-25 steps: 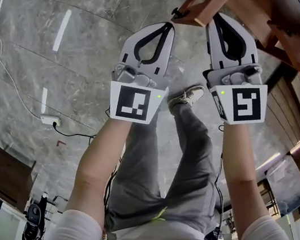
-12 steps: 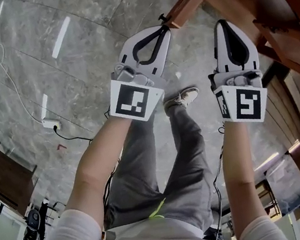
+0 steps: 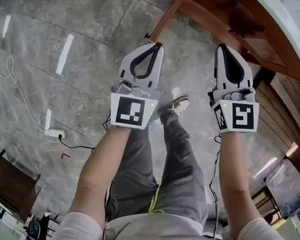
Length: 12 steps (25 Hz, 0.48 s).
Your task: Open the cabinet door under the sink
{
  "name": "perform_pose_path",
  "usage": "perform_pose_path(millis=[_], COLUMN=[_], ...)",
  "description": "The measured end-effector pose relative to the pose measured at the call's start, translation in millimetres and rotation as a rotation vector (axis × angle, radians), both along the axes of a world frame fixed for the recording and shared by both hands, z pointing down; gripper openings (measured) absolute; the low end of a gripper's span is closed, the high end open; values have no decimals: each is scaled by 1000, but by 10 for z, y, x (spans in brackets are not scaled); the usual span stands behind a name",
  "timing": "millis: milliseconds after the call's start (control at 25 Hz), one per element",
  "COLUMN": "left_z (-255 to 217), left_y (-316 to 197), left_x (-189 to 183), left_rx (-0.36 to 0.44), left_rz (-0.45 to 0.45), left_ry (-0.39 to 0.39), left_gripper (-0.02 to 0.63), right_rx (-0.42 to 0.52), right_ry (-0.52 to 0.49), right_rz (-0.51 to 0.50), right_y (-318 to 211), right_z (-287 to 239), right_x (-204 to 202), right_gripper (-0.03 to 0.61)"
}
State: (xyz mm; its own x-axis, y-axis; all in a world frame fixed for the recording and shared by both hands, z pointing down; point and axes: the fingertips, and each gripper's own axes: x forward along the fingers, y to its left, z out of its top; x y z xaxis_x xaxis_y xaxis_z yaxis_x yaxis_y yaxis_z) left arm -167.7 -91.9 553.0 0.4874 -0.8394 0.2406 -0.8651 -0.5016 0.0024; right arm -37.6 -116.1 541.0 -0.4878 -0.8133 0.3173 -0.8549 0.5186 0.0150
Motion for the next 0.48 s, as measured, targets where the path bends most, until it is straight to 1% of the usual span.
perform_pose_path(millis=[200, 360, 480], left_z=[-600, -1116, -1460], left_y=[-50, -117, -119], left_x=[303, 606, 795], left_rx=[27, 54, 58], left_rz=[10, 28, 44], left_ry=[23, 56, 55], left_gripper=[18, 18, 18], right_rx=[7, 25, 29], right_ry=[-1, -17, -30], right_rz=[39, 76, 120], right_y=[66, 128, 191], right_z=[-621, -1139, -1478], right_x=[366, 745, 1035], right_gripper=[31, 31, 31])
